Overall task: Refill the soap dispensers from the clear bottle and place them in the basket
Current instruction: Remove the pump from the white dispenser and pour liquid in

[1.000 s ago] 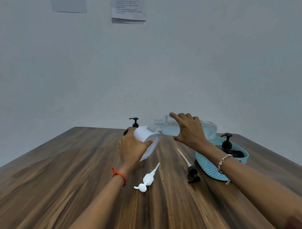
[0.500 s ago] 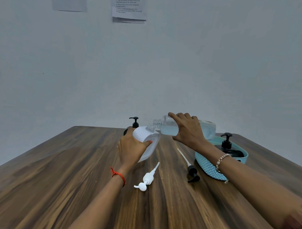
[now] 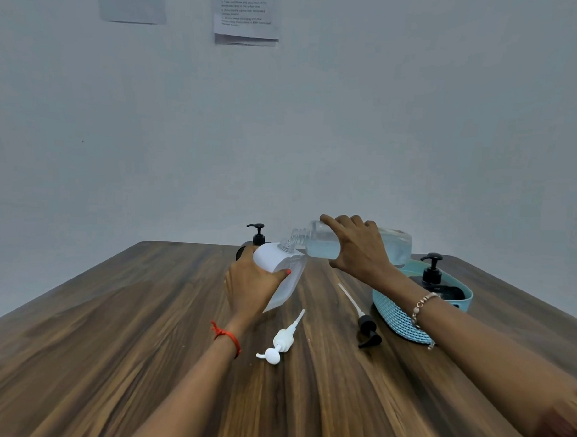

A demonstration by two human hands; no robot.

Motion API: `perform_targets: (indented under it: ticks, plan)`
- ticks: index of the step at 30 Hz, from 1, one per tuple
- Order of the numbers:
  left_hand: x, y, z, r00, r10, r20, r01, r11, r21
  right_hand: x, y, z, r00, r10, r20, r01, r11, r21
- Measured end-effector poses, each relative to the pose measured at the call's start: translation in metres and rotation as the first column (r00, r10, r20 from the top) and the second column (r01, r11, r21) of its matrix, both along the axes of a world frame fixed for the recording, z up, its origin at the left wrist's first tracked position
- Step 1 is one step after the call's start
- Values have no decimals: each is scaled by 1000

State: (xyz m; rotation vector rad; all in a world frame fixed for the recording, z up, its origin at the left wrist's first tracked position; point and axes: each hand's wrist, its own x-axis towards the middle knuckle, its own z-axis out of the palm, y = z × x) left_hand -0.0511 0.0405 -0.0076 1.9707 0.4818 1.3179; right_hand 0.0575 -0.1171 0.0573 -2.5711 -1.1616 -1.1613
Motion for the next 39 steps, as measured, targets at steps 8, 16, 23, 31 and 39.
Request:
perform_targets:
  ticks: [8,16,23,31,39]
  plan:
    - [-2,-2,0,1000,-8,8,8,1000,-12,-1,-1,-1,1000,-1,-4,1,1000,2]
    - [-3,-5,0,1000,-11,19,12,1000,-11,-2,-4,0,1000,-8,-7,8,1000,-6]
    - [-4,-10,1,1000,-23,17,24,1000,-19,-3,-7,0,1000,-9,-3,9,1000,-5]
    - [-7,-12,0,999,-34,14,34,999,-19,-4,-9,-1,1000,-17,-4,17,1000,-18]
    - [-10,-14,1,999,-43,16,44,998,-37,-6,-8,-1,1000,-7,6,7,1000,-18]
